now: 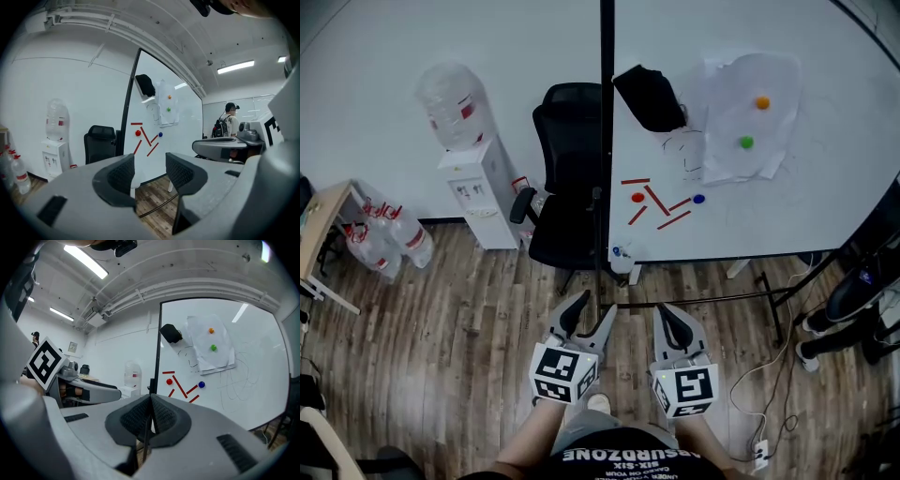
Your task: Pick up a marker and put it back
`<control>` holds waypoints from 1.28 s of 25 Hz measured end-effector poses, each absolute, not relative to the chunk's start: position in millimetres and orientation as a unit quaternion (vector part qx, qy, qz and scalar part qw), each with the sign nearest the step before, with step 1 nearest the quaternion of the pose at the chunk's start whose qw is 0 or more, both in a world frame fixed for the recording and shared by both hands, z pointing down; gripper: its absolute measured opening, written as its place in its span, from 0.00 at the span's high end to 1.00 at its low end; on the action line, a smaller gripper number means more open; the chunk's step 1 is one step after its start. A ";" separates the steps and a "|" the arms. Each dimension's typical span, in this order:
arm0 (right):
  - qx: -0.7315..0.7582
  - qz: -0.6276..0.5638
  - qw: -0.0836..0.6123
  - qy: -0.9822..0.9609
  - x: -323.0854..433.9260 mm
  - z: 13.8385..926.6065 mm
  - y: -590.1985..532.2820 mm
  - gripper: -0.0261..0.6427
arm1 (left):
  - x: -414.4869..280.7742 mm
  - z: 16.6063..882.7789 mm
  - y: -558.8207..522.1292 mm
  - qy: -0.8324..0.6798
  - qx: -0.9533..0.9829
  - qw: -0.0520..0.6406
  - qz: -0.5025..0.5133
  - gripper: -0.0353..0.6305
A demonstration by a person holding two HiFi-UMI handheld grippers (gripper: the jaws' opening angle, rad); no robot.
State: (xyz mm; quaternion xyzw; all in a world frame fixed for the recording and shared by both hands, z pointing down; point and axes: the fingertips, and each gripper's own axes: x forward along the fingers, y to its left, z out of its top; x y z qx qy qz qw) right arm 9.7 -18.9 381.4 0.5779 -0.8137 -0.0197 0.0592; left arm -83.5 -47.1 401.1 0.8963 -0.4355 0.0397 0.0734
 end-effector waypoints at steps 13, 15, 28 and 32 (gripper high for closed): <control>0.584 -0.013 0.071 -0.809 -1.4 393.4 -47.9 0.96 | -77.9 420.6 -88.6 -0.411 0.907 0.075 0.052 0.66; 0.585 -0.010 0.071 -0.808 0.9 395.3 -55.2 0.96 | -76.0 423.1 -96.6 -0.411 0.907 0.077 0.056 0.66; 0.550 0.001 0.067 -0.832 16.9 396.4 -119.0 0.96 | -51.2 441.2 -148.3 -0.433 0.893 0.097 0.078 0.66; 0.539 0.007 0.072 -0.839 21.5 400.2 -130.9 0.96 | -44.4 450.0 -161.1 -0.440 0.888 0.107 0.087 0.66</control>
